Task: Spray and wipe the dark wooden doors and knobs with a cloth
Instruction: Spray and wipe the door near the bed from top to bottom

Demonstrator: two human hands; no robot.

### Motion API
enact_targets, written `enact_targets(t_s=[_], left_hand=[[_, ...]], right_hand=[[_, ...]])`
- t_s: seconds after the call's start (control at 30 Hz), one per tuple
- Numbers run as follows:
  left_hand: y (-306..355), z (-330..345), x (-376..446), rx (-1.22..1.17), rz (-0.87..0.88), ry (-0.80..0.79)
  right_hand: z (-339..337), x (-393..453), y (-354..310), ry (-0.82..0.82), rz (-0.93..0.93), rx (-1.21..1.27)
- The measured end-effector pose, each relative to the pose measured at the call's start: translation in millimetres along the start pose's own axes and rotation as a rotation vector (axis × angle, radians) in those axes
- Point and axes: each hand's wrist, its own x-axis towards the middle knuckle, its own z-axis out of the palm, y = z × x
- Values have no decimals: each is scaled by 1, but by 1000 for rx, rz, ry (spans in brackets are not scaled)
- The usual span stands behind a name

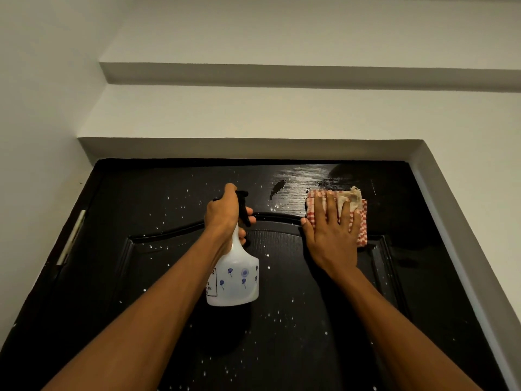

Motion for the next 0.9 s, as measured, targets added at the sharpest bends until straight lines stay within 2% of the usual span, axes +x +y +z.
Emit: enact_targets(t_s=[0.2,0.33,0.53,0.7,0.9], left_hand=[[5,-3,-3,20,29,61],[5,-15,-1,34,11,-8],[9,-41,7,22,54,115],[10,-65,11,90,49,95],[10,-89,16,102,77,165]], right_hand=[[0,0,-1,15,1,2],[1,1,-2,29,16,-6],[3,3,-21,4,48,26],[5,7,-40,5,45,34],[6,7,-76,-19,23,75]])
